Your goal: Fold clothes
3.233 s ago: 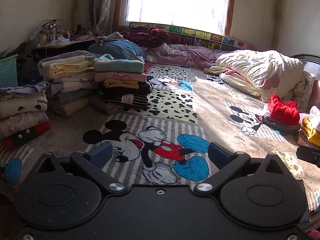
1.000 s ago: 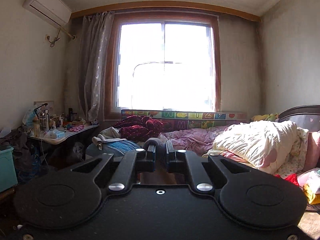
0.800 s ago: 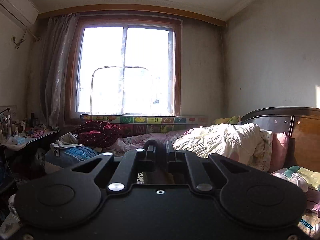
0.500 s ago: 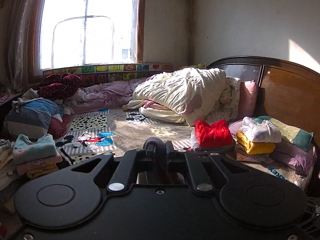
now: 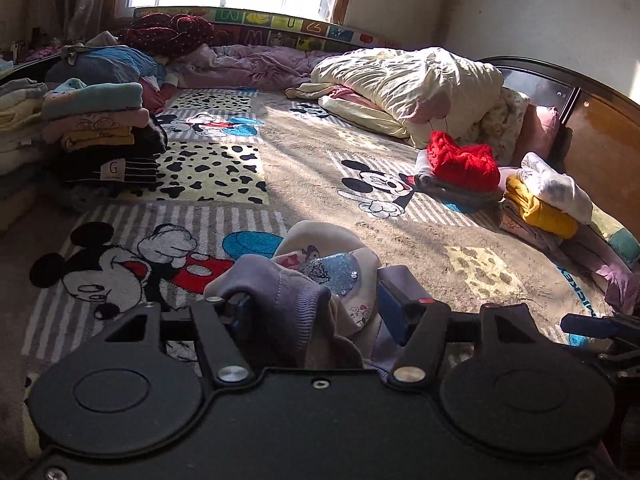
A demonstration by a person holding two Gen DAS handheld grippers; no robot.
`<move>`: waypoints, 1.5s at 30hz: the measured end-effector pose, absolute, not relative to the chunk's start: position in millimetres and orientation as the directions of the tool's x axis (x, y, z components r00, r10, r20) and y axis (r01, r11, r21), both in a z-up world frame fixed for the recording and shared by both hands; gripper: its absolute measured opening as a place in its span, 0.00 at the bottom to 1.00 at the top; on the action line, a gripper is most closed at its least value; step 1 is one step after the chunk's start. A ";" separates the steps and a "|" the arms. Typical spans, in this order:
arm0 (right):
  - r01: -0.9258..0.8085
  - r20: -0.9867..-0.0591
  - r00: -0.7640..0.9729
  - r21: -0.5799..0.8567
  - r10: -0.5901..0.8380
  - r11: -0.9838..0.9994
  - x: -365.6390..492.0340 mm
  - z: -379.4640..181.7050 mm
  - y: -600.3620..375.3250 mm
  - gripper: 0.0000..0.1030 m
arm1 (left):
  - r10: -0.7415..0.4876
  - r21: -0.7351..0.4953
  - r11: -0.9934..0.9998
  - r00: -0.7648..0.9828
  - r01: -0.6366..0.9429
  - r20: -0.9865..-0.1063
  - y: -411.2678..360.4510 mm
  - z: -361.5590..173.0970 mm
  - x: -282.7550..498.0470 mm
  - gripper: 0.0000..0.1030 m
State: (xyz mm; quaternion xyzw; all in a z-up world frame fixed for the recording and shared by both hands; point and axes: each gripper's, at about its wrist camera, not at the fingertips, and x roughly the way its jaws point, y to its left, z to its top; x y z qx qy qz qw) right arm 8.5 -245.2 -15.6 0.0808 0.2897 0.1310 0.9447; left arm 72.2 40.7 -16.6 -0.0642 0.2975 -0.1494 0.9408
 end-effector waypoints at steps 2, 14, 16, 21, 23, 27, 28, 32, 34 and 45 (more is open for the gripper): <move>-0.247 -0.537 0.785 0.187 0.309 0.951 13.3 -21.6 -228.2 0.88 | -0.315 -0.223 0.948 0.781 0.228 -0.539 51.3 -20.1 64.4 0.60; -0.526 -0.515 0.802 -0.366 0.304 0.768 -1.3 -60.4 -133.0 0.83 | -0.242 0.148 0.918 0.814 0.369 -0.529 79.5 -30.5 9.2 0.60; -0.505 -0.473 0.836 -0.460 0.280 0.730 -2.5 -65.7 -133.5 0.83 | -0.212 0.255 0.884 0.820 0.393 -0.531 76.1 -40.4 2.2 0.60; -0.472 -0.414 0.875 -0.617 0.252 0.630 -4.1 -74.7 -139.5 0.83 | -0.189 0.358 0.819 0.800 0.449 -0.570 74.4 -70.7 -7.7 0.60; -0.486 -0.418 0.871 -0.644 0.260 0.591 -6.3 -77.1 -140.3 0.83 | -0.186 0.406 0.780 0.795 0.477 -0.577 68.6 -84.1 -12.7 0.60; -0.511 -0.424 0.859 -0.695 0.286 0.506 -10.7 -88.4 -132.9 0.83 | -0.125 0.595 0.620 0.813 0.511 -0.569 44.5 -123.3 -22.4 0.60; -0.517 -0.426 0.856 -0.705 0.293 0.485 -11.5 -91.7 -130.6 0.82 | -0.110 0.641 0.573 0.823 0.510 -0.557 39.9 -133.2 -24.5 0.60; -0.536 -0.437 0.843 -0.731 0.312 0.423 -10.5 -105.6 -117.6 0.70 | -0.072 0.769 0.425 0.865 0.477 -0.496 30.4 -162.6 -30.7 0.60; -0.536 -0.441 0.842 -0.747 0.310 0.394 -8.7 -112.9 -112.1 0.66 | -0.062 0.816 0.370 0.888 0.444 -0.456 29.2 -172.4 -32.8 0.59; -0.494 -0.420 0.855 -0.839 0.304 0.229 -5.9 -145.1 -97.1 0.52 | -0.083 0.949 0.140 0.958 0.284 -0.275 30.3 -199.5 -30.7 0.47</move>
